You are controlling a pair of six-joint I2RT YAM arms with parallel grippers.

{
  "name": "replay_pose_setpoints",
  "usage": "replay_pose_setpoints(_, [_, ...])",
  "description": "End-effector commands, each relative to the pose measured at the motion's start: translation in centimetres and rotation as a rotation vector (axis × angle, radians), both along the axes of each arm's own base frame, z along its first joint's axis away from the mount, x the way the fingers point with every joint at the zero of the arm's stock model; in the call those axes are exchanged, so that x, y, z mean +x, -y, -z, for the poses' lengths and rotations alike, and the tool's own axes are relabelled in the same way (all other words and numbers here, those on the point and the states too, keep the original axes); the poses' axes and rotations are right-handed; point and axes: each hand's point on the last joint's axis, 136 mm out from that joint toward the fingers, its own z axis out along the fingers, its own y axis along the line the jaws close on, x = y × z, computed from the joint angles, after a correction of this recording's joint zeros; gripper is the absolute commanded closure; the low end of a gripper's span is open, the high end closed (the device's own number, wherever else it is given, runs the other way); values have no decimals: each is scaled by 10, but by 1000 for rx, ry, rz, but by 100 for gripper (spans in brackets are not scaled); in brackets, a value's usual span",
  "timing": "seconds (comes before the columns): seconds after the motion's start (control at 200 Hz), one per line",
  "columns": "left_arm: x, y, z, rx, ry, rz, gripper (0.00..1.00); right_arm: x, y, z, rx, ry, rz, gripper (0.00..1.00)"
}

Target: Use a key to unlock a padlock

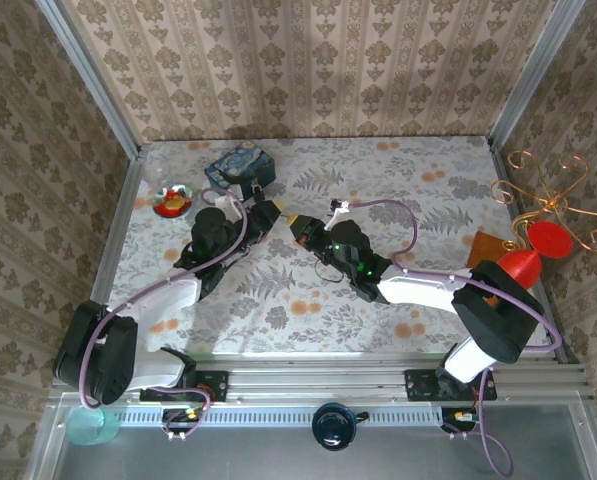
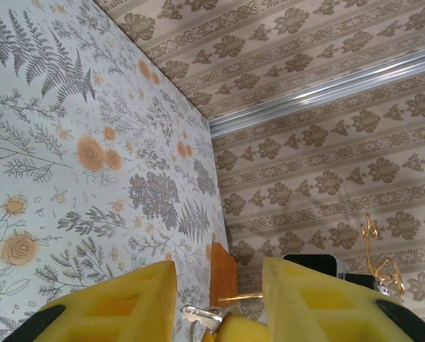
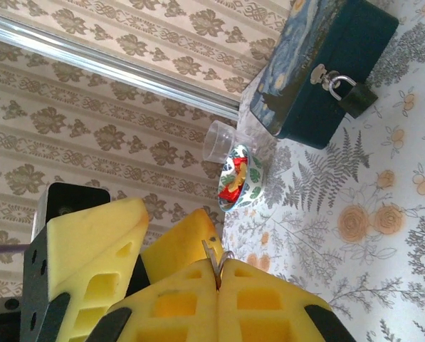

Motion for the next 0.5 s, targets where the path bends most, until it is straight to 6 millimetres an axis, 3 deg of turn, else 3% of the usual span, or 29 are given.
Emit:
replay_pose_setpoints(0.0, [-1,2,-18,-2,34,-8,59,6,-1,-25,68,36,40,100])
replay_pose_setpoints(0.15, [0,7,-21,-19,41,10,58,7,-3,-26,80,35,41,100])
replay_pose_setpoints(0.495, [-4,11,-32,-41,52,28,75,7,-2,-24,94,29,49,100])
